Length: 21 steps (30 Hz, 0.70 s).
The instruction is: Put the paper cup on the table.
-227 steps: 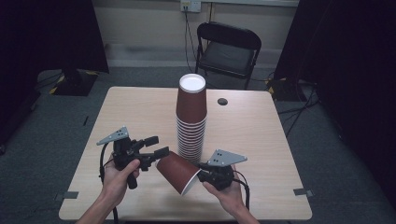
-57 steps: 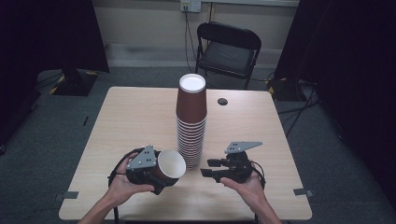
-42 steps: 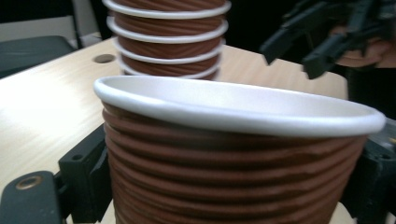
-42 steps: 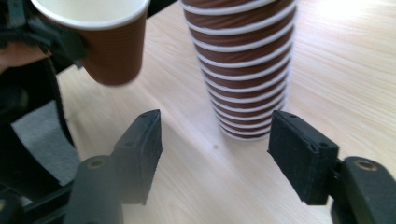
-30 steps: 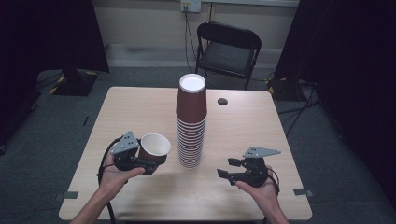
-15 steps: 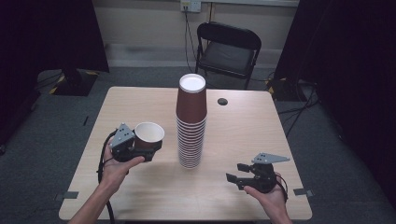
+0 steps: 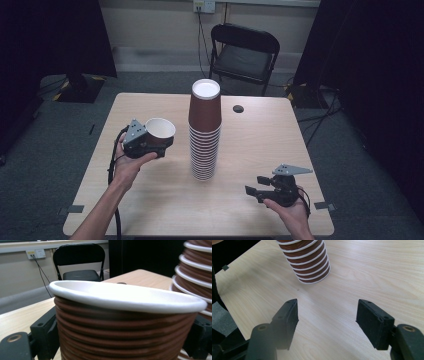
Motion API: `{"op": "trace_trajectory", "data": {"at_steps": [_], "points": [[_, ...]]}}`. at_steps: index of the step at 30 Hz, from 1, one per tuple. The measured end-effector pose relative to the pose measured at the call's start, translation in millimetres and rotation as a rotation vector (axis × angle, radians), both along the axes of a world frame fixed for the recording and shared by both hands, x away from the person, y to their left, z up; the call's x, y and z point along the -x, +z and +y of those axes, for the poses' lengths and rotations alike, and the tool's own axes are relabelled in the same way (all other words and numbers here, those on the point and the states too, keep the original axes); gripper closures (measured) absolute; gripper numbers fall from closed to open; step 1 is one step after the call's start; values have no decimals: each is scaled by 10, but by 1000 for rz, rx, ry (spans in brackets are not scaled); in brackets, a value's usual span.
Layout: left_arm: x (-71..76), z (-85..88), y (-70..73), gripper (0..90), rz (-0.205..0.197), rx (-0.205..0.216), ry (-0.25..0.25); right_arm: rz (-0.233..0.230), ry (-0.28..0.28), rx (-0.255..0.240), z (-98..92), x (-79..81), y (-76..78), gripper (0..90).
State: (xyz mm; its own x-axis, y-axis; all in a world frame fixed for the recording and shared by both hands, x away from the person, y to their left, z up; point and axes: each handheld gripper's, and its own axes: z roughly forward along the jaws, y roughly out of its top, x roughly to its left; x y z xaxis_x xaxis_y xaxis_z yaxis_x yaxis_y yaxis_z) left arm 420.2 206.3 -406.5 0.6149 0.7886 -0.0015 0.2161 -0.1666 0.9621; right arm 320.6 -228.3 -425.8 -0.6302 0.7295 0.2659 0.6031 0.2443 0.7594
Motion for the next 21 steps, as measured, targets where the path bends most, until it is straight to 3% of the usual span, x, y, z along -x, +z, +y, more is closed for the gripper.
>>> {"op": "trace_trajectory", "data": {"at_steps": [3,4,5,6,10,15,21], "points": [[-80,-15,-23,93,-1,-9,5,4,4,5,21,1,-3,340],[-106,-20,-37,93,-1,20,8,5,9,7,28,-3,-10,341],[-106,-20,-37,93,-1,20,8,5,9,7,28,-3,-10,341],[-160,-25,-71,93,18,75,5,15,17,9,50,-3,-20,344],[-265,-42,-163,94,20,40,30,22,17,14,59,-12,-33,347],[-371,-54,-261,94,29,45,49,30,12,13,50,-21,-45,350],[-486,-75,-399,94,74,54,67,37,17,13,55,-21,-57,354]]}}
